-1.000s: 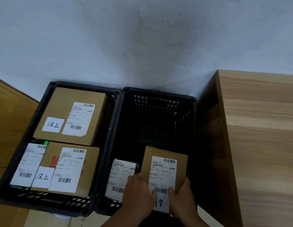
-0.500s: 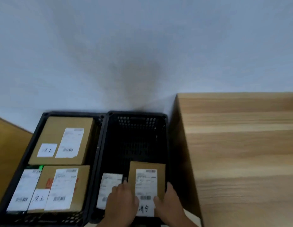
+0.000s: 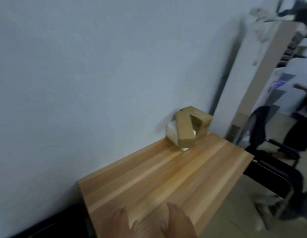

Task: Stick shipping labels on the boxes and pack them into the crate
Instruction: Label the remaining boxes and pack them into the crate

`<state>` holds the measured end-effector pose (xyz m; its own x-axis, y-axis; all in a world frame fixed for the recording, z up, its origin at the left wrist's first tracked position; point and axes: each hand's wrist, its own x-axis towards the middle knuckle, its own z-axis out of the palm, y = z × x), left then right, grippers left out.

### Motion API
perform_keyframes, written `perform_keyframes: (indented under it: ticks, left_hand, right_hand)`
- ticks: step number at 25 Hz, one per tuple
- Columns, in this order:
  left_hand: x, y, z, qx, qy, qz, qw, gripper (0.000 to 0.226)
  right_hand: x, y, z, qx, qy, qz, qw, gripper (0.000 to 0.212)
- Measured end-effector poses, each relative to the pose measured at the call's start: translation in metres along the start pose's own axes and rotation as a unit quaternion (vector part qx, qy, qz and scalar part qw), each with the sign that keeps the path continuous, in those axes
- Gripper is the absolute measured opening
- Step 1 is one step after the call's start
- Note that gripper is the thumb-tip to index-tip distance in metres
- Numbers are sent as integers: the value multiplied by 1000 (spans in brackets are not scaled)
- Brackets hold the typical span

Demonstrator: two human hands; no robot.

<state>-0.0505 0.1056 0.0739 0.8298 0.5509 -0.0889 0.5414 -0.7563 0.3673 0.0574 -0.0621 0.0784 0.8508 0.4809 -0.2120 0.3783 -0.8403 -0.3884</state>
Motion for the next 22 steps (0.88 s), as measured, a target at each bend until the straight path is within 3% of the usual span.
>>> perform_keyframes:
  ticks: [5,10,17,22]
  left_hand:
    - [49,156,32,-43,16,41,998,59]
    - [86,258,66,-70,15,9,997,63]
    - [205,303,55,-102,83,-49,990,67]
    - [312,326,46,-117,89,-63,987,74]
  right_hand:
    - [28,142,-64,24,95,47,994,71]
    - [74,253,-117,59,100,88,989,66]
    - [200,285,-172,111,62,37,991,59]
    - [295,288,-201,153,41,52,986,58]
